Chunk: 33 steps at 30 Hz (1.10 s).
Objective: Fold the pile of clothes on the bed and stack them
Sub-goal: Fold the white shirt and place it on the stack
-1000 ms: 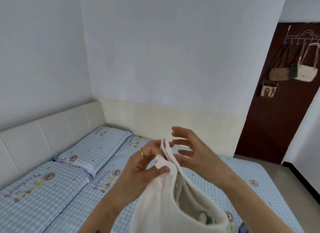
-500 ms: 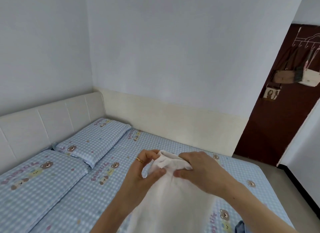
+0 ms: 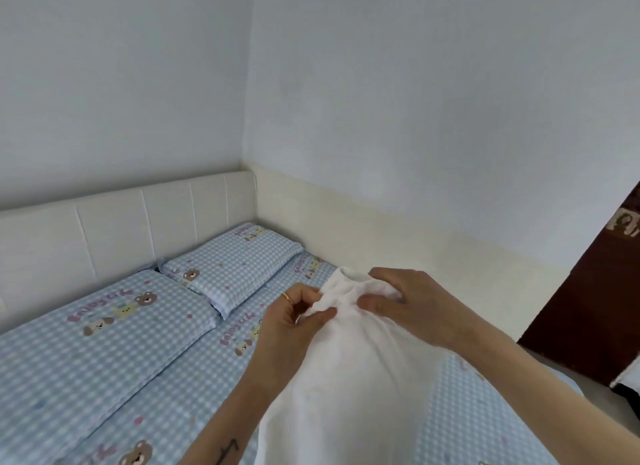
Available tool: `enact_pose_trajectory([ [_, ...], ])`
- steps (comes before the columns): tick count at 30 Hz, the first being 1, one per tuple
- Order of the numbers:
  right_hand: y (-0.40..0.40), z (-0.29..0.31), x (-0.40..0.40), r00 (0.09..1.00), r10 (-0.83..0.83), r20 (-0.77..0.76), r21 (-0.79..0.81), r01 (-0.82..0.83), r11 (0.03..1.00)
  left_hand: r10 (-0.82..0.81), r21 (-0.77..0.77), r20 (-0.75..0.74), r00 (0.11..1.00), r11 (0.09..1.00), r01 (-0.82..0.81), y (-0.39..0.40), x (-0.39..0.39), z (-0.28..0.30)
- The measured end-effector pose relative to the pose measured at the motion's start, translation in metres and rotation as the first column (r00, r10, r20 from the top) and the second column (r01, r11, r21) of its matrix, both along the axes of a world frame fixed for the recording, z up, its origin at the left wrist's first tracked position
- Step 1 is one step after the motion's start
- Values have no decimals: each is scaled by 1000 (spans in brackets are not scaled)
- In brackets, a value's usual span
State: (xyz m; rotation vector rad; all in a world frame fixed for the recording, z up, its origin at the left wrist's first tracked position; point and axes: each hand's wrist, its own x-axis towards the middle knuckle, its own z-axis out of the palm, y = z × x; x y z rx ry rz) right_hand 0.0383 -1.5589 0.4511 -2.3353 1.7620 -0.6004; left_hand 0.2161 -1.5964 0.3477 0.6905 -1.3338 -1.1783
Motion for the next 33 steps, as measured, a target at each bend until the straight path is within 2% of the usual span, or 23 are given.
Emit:
enact_pose_trajectory([
  [5,-61,31,42,997,73,38,-224,-62,973,131,-138,-56,990,981,-138,-57,37,50],
  [9,-88,66,69,988,145,58,-407,-109,907,241,-318,-48,969,916,-244,-85,64,97],
  [12,-96,84,74,981,183,63,-447,-137,884,277,-402,-52,960,874,-274,-91,73,117],
  [15,-94,82,65,979,200,43,-433,-162,887,295,-408,-37,955,868,-284,-87,67,115],
  [19,-80,51,34,980,197,-2,-367,-184,912,242,-337,26,970,915,-220,-72,41,85],
  [26,-42,-36,-42,984,173,-42,-106,-177,979,94,-155,278,956,987,-51,-28,-25,0],
  [30,-1,-106,-96,989,151,-7,70,-150,986,-55,-21,375,926,997,68,12,-72,-71],
  [33,36,-173,-141,987,148,-69,195,-132,972,-155,40,490,858,987,156,52,-113,-139],
])
